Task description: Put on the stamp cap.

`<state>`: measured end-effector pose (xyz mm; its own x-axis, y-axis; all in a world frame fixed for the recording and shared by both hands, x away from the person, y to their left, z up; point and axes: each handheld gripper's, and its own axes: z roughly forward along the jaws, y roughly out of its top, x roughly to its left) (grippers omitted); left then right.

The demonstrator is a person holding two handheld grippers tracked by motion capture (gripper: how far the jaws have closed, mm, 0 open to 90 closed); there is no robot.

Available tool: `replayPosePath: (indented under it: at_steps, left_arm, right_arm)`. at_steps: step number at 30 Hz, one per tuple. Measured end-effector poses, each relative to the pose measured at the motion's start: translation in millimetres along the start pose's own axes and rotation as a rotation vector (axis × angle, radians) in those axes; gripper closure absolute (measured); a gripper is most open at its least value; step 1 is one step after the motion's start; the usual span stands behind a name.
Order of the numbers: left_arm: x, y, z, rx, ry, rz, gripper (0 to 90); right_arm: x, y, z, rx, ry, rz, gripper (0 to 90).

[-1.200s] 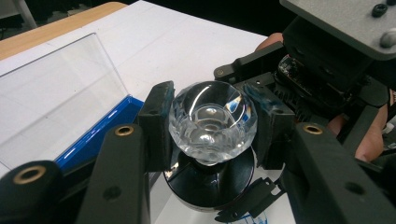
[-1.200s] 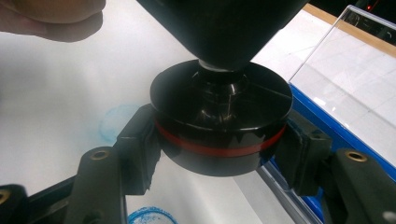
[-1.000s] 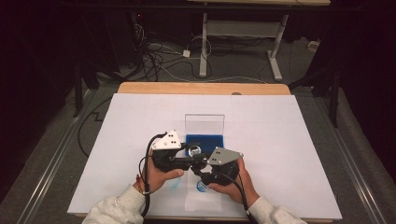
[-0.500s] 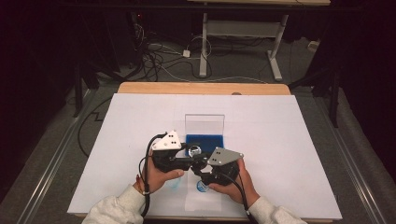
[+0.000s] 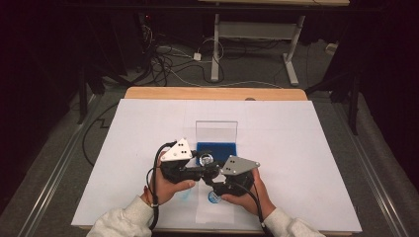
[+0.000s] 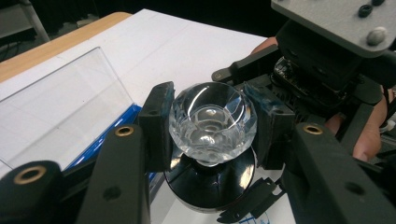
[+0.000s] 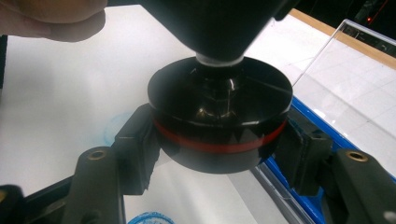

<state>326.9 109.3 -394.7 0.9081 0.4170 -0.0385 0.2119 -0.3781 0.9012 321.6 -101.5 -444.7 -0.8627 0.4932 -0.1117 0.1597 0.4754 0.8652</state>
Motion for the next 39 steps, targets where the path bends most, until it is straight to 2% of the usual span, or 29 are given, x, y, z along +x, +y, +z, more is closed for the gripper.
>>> replayPosePath:
  at_steps: [2, 6, 14, 19, 22, 24, 27, 32, 35, 39]
  left_arm:
    - [-0.1, 1.4, -2.9, -0.022, -0.003, -0.001, 54.6]
    - [-1.1, 4.1, -7.0, -0.027, 0.000, 0.011, 54.6]
    - [-0.4, 1.7, -10.1, 0.011, 0.030, 0.040, 54.6]
    - [3.0, -3.3, -14.5, 0.035, 0.053, 0.041, 54.6]
    - [3.8, -5.4, -18.3, 0.038, 0.064, 0.040, 54.6]
    - [3.8, -6.3, -20.7, 0.041, 0.071, 0.041, 54.6]
    - [3.4, -6.7, -24.9, 0.049, 0.087, 0.053, 54.6]
    - [4.0, -8.5, -28.7, 0.070, 0.115, 0.067, 54.6]
    - [5.5, -9.5, -30.8, 0.079, 0.130, 0.071, 54.6]
    - [8.4, -10.4, -33.2, 0.081, 0.142, 0.071, 54.6]
  right_arm:
    - [-0.3, -0.3, 0.8, 0.011, -0.001, -0.008, 36.3]
    - [0.9, -2.3, 4.2, 0.028, -0.002, -0.020, 33.9]
    - [-2.7, -0.4, 0.2, 0.040, -0.029, -0.032, 31.0]
    - [-6.9, 1.3, -4.8, 0.048, -0.045, -0.050, 30.0]
    - [-9.9, 2.0, -7.7, 0.073, -0.079, -0.064, 30.3]
    - [-12.8, 1.7, -10.5, 0.060, -0.083, -0.063, 30.2]
    - [-15.4, 2.0, -14.9, 0.056, -0.117, -0.059, 29.3]
    - [-21.4, 1.0, -26.5, 0.047, -0.175, -0.083, 27.0]
    - [-27.1, -1.5, -35.3, 0.035, -0.193, -0.058, 25.0]
    - [-32.3, -4.8, -47.9, 0.014, -0.239, -0.042, 21.6]
